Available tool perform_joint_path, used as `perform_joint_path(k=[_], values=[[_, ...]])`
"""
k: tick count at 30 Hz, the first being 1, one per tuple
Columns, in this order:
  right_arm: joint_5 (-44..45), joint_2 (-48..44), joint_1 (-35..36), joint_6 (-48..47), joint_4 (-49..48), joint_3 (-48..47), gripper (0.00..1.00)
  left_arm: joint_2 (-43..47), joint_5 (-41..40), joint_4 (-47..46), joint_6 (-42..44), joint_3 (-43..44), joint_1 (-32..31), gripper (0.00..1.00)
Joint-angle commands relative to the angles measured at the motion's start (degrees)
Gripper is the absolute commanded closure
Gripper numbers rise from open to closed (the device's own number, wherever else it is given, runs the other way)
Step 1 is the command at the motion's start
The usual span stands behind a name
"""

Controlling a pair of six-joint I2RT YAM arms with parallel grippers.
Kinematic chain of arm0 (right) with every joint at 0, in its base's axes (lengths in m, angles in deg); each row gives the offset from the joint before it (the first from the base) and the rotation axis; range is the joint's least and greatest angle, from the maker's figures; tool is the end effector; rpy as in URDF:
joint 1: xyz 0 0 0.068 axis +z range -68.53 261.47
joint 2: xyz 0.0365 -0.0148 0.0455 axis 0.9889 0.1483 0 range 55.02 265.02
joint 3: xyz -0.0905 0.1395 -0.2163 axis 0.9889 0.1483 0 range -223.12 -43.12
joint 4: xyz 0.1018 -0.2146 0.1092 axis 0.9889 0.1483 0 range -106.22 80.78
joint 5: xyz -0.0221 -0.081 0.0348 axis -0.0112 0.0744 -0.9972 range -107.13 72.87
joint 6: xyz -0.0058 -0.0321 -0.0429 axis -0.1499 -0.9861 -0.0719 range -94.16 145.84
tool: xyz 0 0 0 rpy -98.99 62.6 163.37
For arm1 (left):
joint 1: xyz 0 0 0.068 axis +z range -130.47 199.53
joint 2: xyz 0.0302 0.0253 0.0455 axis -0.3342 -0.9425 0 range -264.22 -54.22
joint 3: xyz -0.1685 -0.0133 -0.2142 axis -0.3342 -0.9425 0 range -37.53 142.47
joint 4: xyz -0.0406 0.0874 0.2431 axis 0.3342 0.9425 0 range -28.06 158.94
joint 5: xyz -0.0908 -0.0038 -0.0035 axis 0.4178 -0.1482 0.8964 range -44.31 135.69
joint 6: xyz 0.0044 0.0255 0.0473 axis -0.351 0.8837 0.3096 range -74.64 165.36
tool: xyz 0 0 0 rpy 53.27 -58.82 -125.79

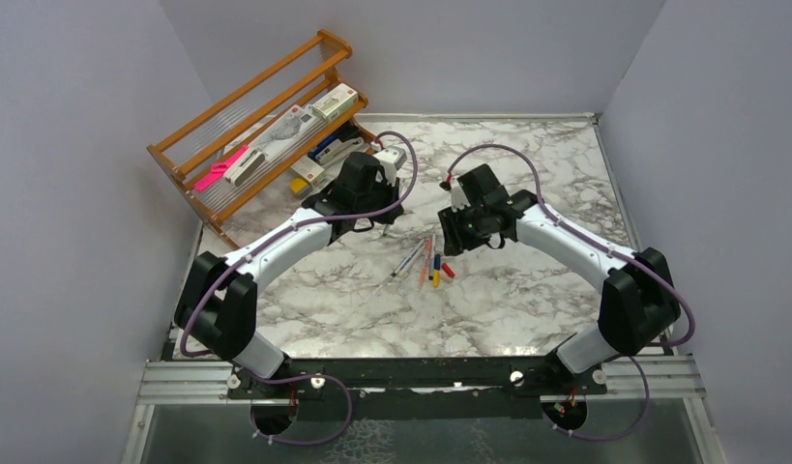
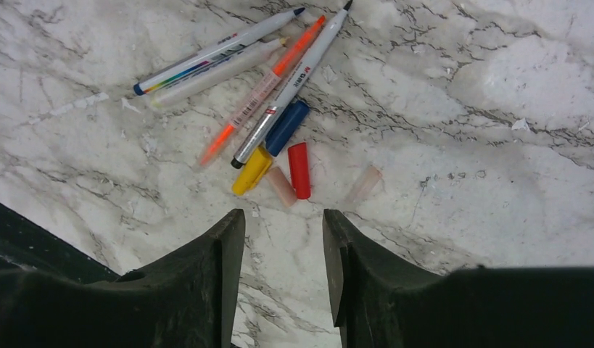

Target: Insert the pens into the pen caps

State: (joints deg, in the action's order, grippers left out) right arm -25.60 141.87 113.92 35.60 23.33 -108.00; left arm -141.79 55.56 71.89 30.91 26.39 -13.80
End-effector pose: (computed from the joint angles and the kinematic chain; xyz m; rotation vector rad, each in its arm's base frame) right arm 0.2565 0.1694 0.2451 -0.5804 2.6348 0.4332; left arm 0.2876 -0.1965 0.2736 0.4655 2.1745 -0.6576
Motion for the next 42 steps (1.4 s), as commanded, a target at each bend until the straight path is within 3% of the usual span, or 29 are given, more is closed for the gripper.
perform_joint_path(k=[1,9,15,18,25,38,42], values=[[4.5,3.0,0.0,0.8,1.5,-2.2,0.54,0.9,1.9,0.5,1.8,1.0,0.2,1.0],[4.3,7.5,1.9,-1.0,1.9,-4.6,0.53,1.1,2.1,0.8,3.0,0.8,0.4,1.0],[5.1,8.6,3.2,-0.2,1.8,-3.4,0.67,0.8,2.7,0.7,3.5,1.3,0.7,1.0],[5.4,9.3,3.7,0.0,1.8,-2.5,0.67,0.6,3.2,0.7,3.5,1.3,0.7,1.0],[5.7,10.4,4.4,0.4,1.0,-0.9,0.56,0.5,3.6,0.6,3.3,1.4,0.8,1.0],[7.0,13.9,4.6,0.4,-1.5,-0.5,0.57,1.5,3.2,1.7,3.4,1.6,0.9,1.0],[7.3,14.8,4.6,1.0,-2.5,-0.2,0.61,1.9,2.6,2.3,3.7,1.6,1.0,1.0]])
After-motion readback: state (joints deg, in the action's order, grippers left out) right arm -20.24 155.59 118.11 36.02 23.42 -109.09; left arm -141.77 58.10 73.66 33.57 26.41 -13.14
